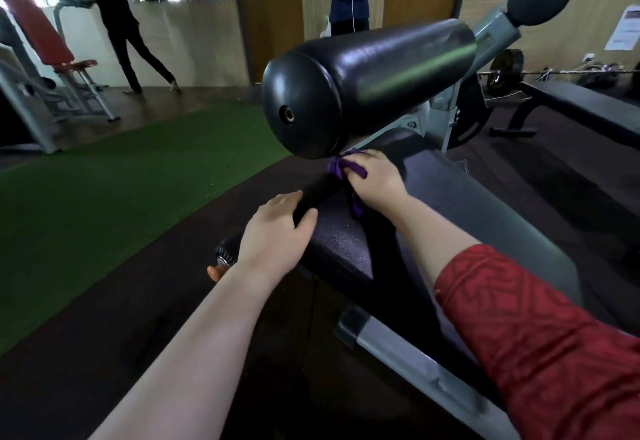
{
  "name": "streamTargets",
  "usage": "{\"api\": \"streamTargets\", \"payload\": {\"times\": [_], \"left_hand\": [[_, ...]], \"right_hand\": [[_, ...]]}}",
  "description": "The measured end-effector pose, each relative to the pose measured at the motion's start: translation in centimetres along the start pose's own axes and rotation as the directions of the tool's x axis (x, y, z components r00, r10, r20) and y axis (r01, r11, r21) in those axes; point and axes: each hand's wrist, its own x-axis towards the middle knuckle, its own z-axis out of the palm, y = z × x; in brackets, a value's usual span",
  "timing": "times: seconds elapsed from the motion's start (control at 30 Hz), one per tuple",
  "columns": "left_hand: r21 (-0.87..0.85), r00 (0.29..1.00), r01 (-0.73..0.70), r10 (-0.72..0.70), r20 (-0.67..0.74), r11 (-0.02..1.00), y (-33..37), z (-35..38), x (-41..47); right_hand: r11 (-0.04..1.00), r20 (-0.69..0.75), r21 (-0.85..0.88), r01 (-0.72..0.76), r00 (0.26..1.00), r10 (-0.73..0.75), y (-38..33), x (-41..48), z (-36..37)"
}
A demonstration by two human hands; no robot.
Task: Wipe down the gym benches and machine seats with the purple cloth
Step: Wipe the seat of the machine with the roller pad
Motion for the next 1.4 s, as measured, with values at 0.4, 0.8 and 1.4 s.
{"api": "streamTargets", "payload": {"times": [0.4,0.8,1.4], "left_hand": [[0.251,0.996,-0.058,0.041,0.074,0.966,3.6,2.6,3.3],[0.194,0.996,0.019,-0.035,0.079,0.981,3.9,2.7,3.8],[0.229,0.996,-0.054,0.036,0.078,0.972,4.4,5.2,4.5]], "right_hand": [[0.996,-0.057,0.039,-0.075,0.995,0.077,5.8,1.7,-1.7],[0.960,0.010,0.110,0.258,0.965,-0.261,3.7,-5.4,-3.4],[0.963,0.017,0.123,0.242,0.969,-0.245,7.1,-9.0,-4.8]]}}
